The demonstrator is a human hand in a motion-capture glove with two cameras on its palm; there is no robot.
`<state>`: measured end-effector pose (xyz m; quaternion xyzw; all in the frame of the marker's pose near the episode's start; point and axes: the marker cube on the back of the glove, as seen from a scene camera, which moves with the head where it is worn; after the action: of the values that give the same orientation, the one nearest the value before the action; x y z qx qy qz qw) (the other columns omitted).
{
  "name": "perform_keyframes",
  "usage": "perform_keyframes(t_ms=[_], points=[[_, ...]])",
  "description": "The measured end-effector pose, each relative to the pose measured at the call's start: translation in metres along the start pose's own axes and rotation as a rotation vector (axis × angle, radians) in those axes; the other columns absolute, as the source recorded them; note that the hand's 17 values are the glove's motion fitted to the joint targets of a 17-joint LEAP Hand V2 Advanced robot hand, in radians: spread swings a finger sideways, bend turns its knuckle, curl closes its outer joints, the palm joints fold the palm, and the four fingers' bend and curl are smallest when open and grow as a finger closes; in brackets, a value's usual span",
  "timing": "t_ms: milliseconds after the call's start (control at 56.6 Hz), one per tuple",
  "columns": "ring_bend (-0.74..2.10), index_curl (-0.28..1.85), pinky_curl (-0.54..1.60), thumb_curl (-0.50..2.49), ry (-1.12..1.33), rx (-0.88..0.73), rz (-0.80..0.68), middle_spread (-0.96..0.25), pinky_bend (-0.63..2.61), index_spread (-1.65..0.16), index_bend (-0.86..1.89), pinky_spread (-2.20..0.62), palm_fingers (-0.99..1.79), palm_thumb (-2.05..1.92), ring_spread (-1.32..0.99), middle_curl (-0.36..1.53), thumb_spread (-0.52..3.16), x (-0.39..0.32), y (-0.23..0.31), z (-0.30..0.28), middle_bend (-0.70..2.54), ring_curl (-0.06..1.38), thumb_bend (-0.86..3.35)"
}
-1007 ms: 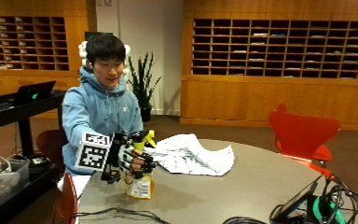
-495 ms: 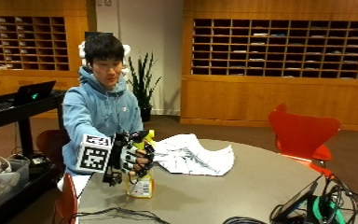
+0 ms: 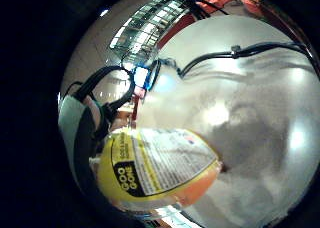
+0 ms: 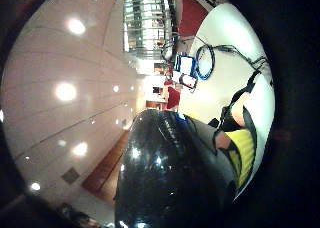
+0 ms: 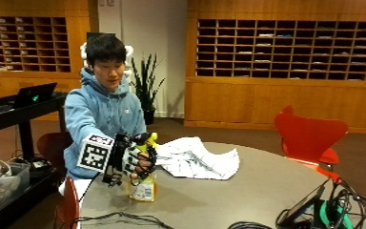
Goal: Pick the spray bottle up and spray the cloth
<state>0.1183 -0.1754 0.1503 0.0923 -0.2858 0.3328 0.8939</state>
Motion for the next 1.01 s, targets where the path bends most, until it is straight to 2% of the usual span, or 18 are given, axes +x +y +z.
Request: perform_keyframes(t_ms=[247, 371, 477, 548, 689, 866, 1007], points=[[0.58, 0.53, 0.42, 0.74, 0.038, 0.007, -0.027, -0.16, 0.33, -0.2, 0.43, -0.3, 1.41, 0.93, -0.19, 0.51, 0.18, -0.003, 0.0, 0.0, 0.59, 0.46, -0.03], [0.59, 0.53, 0.42, 0.74, 0.118, -0.097, -0.095, -0.16, 0.34, -0.19, 0.44, -0.31, 1.42, 0.93, -0.19, 0.5, 0.15, -0.019, 0.004, -0.004, 0.59, 0.46, -0.04], [0.6, 0.53, 0.42, 0.74, 0.2, -0.268, -0.138, -0.16, 0.35, -0.19, 0.45, -0.31, 1.42, 0.92, -0.19, 0.5, 0.14, -0.046, 0.013, -0.006, 0.59, 0.46, -0.04], [0.6, 0.53, 0.42, 0.75, 0.285, -0.392, -0.205, -0.16, 0.36, -0.19, 0.45, -0.31, 1.42, 0.92, -0.19, 0.5, 0.13, -0.066, 0.023, -0.006, 0.59, 0.46, -0.04], [0.61, 0.53, 0.42, 0.75, 0.549, -0.451, -0.35, -0.16, 0.36, -0.19, 0.46, -0.31, 1.42, 0.92, -0.19, 0.5, 0.12, -0.101, 0.044, 0.003, 0.59, 0.46, -0.04], [0.61, 0.52, 0.42, 0.75, 0.873, -0.531, -0.433, -0.16, 0.36, -0.19, 0.47, -0.31, 1.42, 0.92, -0.19, 0.5, 0.11, -0.136, 0.07, 0.021, 0.6, 0.46, -0.04], [0.61, 0.52, 0.42, 0.75, 1.032, -0.606, -0.496, -0.16, 0.36, -0.19, 0.47, -0.32, 1.42, 0.92, -0.19, 0.5, 0.11, -0.164, 0.085, 0.04, 0.61, 0.46, -0.04]])
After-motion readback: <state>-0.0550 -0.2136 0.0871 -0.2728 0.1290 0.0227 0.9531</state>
